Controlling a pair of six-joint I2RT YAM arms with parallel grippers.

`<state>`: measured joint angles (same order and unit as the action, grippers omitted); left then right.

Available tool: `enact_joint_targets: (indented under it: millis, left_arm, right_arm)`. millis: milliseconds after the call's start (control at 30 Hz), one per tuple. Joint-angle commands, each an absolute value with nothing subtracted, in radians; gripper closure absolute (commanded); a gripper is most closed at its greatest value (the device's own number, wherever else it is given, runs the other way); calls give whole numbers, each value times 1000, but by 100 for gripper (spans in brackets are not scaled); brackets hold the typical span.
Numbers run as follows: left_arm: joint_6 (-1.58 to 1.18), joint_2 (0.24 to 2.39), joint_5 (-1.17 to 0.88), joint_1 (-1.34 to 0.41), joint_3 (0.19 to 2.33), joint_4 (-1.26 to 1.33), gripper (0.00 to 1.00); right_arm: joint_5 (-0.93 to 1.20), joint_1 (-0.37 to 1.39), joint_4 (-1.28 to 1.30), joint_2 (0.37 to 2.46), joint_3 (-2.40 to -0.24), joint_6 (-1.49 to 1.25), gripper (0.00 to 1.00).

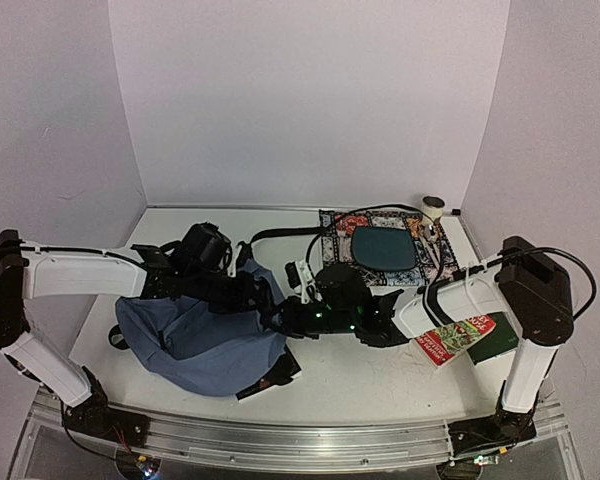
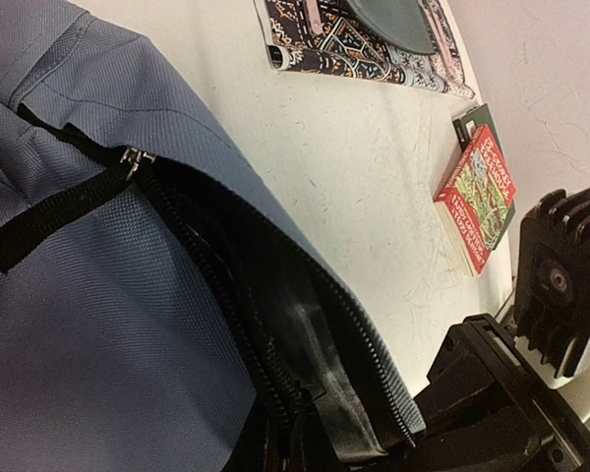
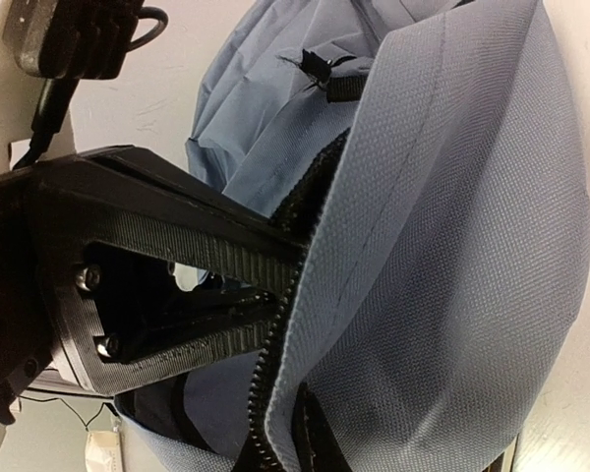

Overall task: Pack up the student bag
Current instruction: Pick up the largest pocket of the bag from the student bag, then place the student bag at the center of the board.

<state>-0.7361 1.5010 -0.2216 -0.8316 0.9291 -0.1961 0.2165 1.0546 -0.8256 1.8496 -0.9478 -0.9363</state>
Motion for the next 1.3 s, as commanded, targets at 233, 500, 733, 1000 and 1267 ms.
enact_joint_targets:
  millis: [233, 500, 733, 1000, 1267]
  left_arm:
    - [-524, 1430, -117, -742, 1158, -447, 100]
    - [-333, 1460, -44, -729, 1416, -632, 100]
    - [-145, 1548, 146, -716, 1688, -765, 100]
    - [-27, 1639, 300, -707, 1910, -774, 100]
    - [56, 1744, 294, -707, 1949, -749, 98]
  right_arm:
    - [154, 1041, -804, 1739, -874, -894, 91]
    - [71, 1031, -667, 1709, -900, -859, 100]
    - [-111, 1016, -524, 1708, -1009, -826, 100]
    - [-370, 1005, -421, 1689, -1104, -836, 100]
    - [-329, 999, -394, 1803, -1213, -848, 100]
